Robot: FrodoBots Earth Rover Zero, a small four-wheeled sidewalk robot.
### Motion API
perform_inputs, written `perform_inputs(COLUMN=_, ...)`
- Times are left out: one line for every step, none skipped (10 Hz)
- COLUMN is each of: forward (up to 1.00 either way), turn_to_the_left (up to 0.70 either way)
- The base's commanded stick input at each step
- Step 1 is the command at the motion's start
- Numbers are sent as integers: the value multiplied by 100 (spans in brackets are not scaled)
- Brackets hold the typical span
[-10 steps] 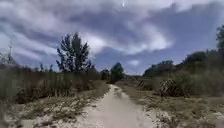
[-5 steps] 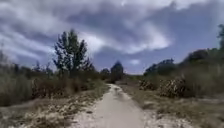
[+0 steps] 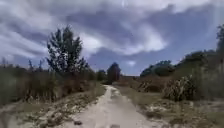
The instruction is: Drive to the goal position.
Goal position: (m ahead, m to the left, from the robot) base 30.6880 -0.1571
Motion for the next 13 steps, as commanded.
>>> perform_inputs(forward=85, turn_to_the_left=0)
perform_inputs(forward=85, turn_to_the_left=0)
perform_inputs(forward=85, turn_to_the_left=0)
perform_inputs(forward=85, turn_to_the_left=0)
perform_inputs(forward=85, turn_to_the_left=0)
perform_inputs(forward=85, turn_to_the_left=7)
perform_inputs(forward=85, turn_to_the_left=23)
perform_inputs(forward=85, turn_to_the_left=13)
perform_inputs(forward=85, turn_to_the_left=0)
perform_inputs(forward=85, turn_to_the_left=0)
perform_inputs(forward=85, turn_to_the_left=0)
perform_inputs(forward=85, turn_to_the_left=0)
perform_inputs(forward=85, turn_to_the_left=0)
